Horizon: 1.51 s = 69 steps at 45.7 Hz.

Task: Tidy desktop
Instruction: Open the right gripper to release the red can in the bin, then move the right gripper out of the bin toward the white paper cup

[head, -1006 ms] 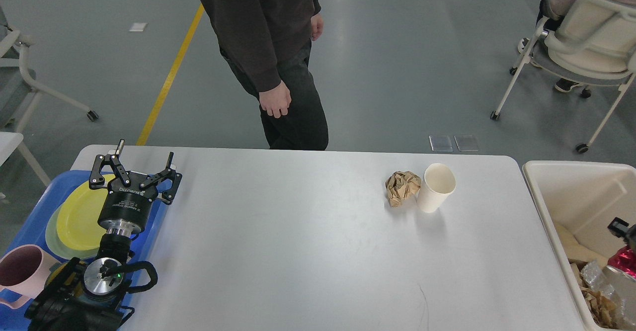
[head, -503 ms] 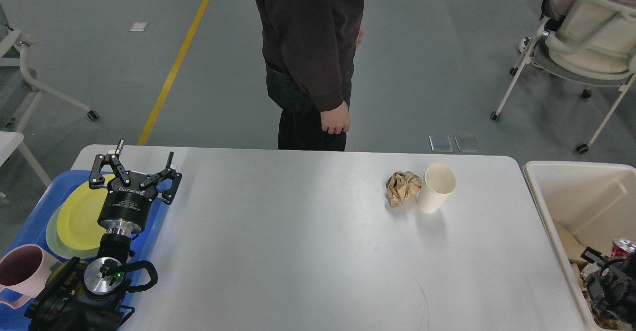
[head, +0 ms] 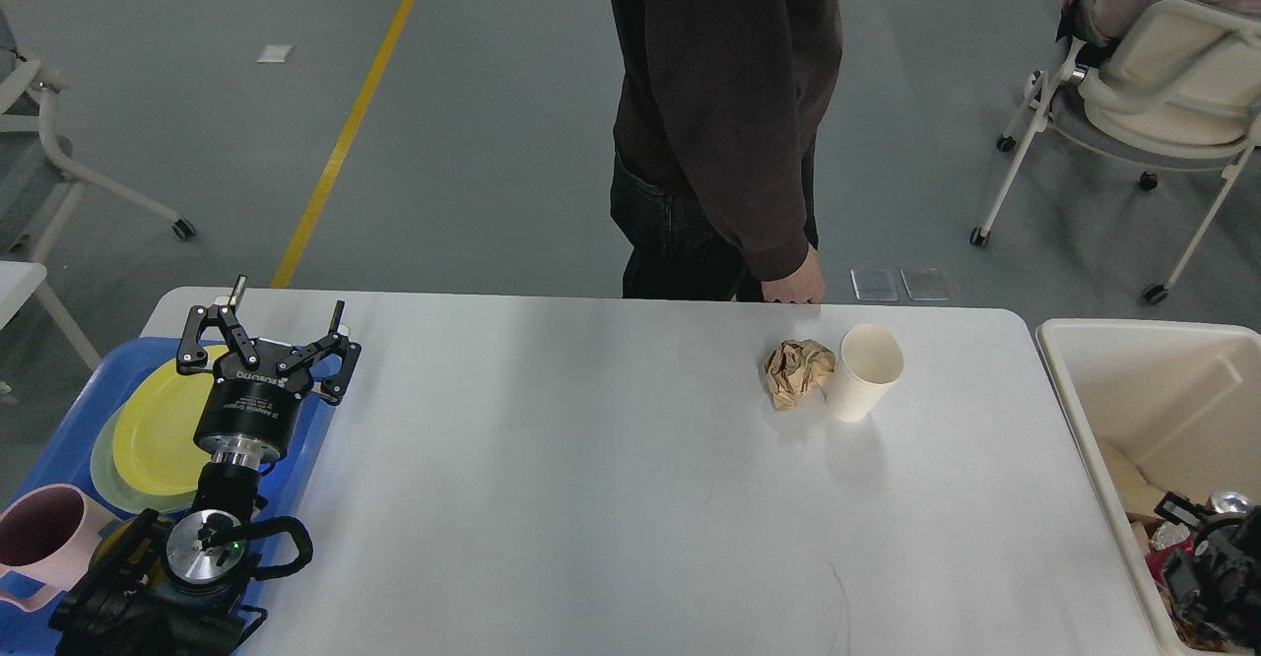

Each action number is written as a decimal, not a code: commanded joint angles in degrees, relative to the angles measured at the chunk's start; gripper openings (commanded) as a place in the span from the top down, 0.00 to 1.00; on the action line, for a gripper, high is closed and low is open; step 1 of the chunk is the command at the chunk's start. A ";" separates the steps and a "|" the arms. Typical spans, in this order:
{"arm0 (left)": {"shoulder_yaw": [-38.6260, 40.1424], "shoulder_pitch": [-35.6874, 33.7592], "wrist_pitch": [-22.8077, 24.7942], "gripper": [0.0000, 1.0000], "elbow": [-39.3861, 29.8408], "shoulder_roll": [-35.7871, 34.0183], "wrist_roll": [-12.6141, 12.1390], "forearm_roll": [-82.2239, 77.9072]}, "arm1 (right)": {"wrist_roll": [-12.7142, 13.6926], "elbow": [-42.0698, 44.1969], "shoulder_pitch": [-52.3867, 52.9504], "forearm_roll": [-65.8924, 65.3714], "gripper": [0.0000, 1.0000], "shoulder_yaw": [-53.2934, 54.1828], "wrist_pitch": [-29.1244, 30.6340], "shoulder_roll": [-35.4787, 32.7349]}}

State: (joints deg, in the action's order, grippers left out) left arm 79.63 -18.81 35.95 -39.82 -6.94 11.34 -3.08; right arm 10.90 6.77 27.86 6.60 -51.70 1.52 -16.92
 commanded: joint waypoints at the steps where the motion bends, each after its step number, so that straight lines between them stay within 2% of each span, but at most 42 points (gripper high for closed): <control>1: 0.00 0.00 0.00 0.04 0.00 0.00 0.00 0.09 | 0.00 -0.01 0.09 -0.01 0.00 0.02 -0.03 -0.05; 11: 0.00 0.00 0.00 0.04 0.00 0.00 0.00 0.00 | 0.00 -2.81 3.07 -0.09 0.00 0.02 0.58 -0.48; 18: 0.00 0.00 0.00 0.04 0.00 0.00 0.00 0.00 | 0.61 -10.62 10.27 -1.23 0.00 -0.33 3.65 -6.10; 29: 0.09 0.00 0.00 0.04 0.00 0.00 0.00 0.09 | 0.96 -32.68 33.55 -14.94 0.00 -6.13 14.81 -11.91; 35: 0.00 0.00 0.00 0.04 0.00 0.00 0.00 0.00 | 1.93 -47.54 50.43 -16.88 0.00 -10.07 23.86 -14.11; 41: 0.00 0.00 0.00 0.04 0.00 0.00 0.00 0.00 | 3.77 -57.56 65.02 -16.53 0.00 -16.76 35.11 -9.73; 45: 0.00 0.00 0.00 0.04 0.00 0.00 0.00 0.00 | 3.86 -62.66 72.76 -16.44 0.00 -19.40 42.14 -4.63; 49: 0.00 0.00 0.00 0.04 0.00 0.00 0.00 0.00 | 3.86 -70.91 81.80 -14.43 0.00 -19.32 48.12 -2.69; 55: 0.00 0.00 0.00 0.04 0.00 0.00 0.00 0.00 | 3.95 -85.77 96.66 -6.96 0.00 -19.05 47.78 -1.19; 64: 0.09 0.00 0.00 0.04 0.00 0.00 0.09 0.09 | 3.86 -100.19 116.70 3.24 0.00 -19.58 49.54 -1.45; 69: 0.09 0.00 0.00 0.04 0.00 0.00 0.09 0.00 | 3.78 -103.19 120.41 3.60 0.00 -19.40 47.79 -1.54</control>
State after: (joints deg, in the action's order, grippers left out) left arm 79.66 -18.81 35.95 -39.82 -6.94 11.40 -3.01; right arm 14.80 -93.10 144.01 9.17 -71.14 50.79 -18.27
